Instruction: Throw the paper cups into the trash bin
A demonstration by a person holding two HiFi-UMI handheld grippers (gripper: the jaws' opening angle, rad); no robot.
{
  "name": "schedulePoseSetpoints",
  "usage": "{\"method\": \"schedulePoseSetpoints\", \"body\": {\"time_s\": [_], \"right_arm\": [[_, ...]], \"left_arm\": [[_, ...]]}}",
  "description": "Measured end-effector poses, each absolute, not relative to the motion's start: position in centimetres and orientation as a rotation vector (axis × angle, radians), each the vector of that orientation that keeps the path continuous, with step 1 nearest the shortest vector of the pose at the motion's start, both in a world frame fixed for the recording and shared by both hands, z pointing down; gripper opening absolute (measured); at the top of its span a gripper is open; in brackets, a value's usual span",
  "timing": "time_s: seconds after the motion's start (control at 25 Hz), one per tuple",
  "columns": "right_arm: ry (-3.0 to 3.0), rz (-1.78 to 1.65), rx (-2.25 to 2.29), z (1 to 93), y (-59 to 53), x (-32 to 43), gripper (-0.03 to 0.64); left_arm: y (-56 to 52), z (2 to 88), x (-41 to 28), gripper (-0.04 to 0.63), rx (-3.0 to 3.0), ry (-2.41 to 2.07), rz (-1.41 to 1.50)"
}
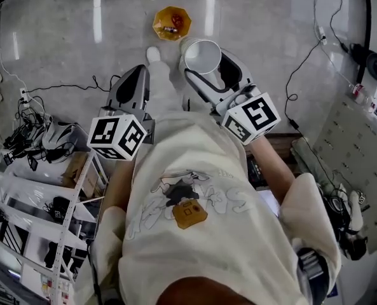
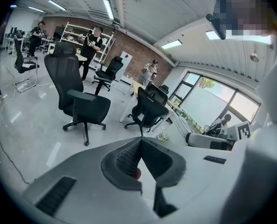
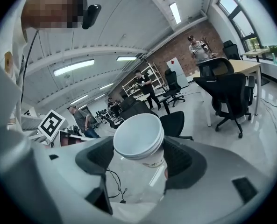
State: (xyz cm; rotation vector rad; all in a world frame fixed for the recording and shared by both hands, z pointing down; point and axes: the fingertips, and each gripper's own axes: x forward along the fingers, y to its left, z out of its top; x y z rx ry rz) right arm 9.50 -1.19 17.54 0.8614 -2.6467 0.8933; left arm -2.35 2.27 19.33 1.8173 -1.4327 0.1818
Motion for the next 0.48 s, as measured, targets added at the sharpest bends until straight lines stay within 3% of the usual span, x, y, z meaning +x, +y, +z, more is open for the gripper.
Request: {"method": "schedulePoseSetpoints", "body": {"time_s": [0.48], "right_arm": [[-2.530, 0.923, 0.828, 27.0, -6.1, 7.0, 0.341]], "left_arm": [[-4.9, 28.2, -3.6, 0.006, 1.783, -1.400, 0.235]]}}
